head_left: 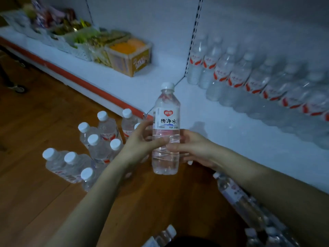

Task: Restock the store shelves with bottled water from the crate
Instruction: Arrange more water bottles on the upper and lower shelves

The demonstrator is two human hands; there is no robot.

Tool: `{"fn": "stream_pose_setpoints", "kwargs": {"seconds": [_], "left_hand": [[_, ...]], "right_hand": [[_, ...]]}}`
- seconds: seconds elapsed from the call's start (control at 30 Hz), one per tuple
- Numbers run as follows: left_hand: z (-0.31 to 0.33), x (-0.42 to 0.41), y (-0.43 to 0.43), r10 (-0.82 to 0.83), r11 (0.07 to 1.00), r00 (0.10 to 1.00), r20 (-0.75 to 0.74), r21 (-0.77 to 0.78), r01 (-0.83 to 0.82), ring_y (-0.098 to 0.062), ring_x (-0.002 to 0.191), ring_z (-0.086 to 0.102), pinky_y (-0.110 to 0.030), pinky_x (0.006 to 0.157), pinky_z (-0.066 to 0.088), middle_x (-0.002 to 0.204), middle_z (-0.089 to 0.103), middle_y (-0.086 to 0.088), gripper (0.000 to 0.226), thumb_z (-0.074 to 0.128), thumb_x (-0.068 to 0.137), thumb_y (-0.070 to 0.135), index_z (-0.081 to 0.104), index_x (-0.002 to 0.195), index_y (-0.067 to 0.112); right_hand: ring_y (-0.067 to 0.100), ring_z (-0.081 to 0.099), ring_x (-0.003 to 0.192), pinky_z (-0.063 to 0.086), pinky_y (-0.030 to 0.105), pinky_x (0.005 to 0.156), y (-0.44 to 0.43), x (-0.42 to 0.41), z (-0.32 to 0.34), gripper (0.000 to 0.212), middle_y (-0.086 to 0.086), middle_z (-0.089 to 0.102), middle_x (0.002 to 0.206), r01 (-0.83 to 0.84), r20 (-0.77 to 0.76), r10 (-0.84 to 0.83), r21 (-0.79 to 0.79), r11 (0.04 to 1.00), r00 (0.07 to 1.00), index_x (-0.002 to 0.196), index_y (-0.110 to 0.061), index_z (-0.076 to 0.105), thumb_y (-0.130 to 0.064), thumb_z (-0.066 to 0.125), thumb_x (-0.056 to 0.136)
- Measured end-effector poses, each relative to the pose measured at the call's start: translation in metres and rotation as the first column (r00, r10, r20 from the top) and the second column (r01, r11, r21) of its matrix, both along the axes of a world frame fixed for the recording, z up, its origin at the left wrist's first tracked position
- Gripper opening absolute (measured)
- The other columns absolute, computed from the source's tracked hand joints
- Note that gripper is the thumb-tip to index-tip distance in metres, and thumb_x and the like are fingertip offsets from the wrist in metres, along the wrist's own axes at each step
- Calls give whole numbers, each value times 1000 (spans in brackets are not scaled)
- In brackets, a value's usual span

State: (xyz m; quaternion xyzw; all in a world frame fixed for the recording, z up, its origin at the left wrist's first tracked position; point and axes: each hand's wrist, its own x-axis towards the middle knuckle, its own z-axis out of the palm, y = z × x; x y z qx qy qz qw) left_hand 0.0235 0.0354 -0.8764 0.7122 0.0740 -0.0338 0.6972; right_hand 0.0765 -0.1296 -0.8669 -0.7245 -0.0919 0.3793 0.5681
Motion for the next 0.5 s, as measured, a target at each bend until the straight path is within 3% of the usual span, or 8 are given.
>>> {"fn": "stream_pose_setpoints", "kwargs": {"seconds": [0.1,0.23,0.37,0.5], "left_hand": [[45,7,-11,-27,999,995,95,-39,31,-10,81,70,-22,62,57,93,68,2,51,71,78,10,48,116,33],[100,13,-28,-4,999,965,263,-33,14,-10,85,69,-17,58,54,97,69,1,48,73,76,13,52,105,45],[149,20,-47,50,996,916,399,-82,-19,-10,72,71,-17,54,53,88,72,-1,41,71,76,6,59,112,21],[196,35,-67,93,991,825,558,-128,-25,-10,74,71,-17,56,53,84,75,4,36,73,66,16,62,101,19]], "right_hand": [[16,67,94,53,27,73,-17,3,54,48,2,68,105,42,135,-39,-19,999,990,122,-22,53,-13,72,78],[16,67,97,51,32,79,-34,1,119,55,3,70,107,81,309,-68,-29,996,949,125,-22,51,-16,74,76],[16,69,92,54,37,82,-51,0,171,44,3,72,101,137,441,-142,42,990,886,112,-27,58,-14,75,74],[9,70,83,53,23,66,-65,1,222,44,2,73,96,199,561,-235,126,972,793,113,-27,58,-21,76,73]]}}
